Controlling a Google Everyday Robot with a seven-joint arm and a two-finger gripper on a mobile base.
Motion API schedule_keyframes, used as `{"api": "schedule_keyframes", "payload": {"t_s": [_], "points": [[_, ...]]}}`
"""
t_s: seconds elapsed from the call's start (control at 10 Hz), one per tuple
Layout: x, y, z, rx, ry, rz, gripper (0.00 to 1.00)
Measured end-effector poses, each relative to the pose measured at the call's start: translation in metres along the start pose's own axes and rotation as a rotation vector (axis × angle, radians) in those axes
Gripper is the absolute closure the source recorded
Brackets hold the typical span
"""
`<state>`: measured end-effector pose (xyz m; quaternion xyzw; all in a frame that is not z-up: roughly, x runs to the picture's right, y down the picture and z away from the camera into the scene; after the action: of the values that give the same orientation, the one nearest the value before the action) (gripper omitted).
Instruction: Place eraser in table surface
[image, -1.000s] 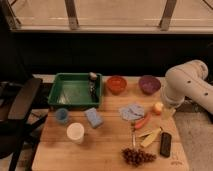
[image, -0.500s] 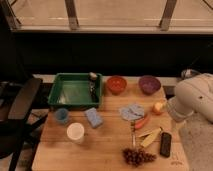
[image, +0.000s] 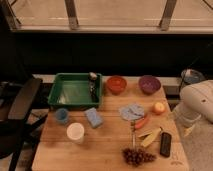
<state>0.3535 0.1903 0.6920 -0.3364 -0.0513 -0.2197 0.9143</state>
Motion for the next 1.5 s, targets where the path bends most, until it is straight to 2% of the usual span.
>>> {"api": "schedule_keyframes", "payload": {"t_s": [0.3,0.8,1.0,1.2,1.4,1.5], "points": [[0.001,-0.001,0.038,-0.066,-0.077,-0.009,0.35],[0.0,-0.001,0.041,-0.071,-0.084,-0.008,0.35],[-0.007,0.007,0.05,-0.091,-0.112,-0.109,0.35],[-0.017,0.023,0.067,-0.106,-0.16,-0.253,0.35],[-0.023,0.038,0.084,-0.104,-0.236,-0.31,0.35],[-0.024,0.042,0.086,-0.096,-0.259,-0.325,0.35]]}}
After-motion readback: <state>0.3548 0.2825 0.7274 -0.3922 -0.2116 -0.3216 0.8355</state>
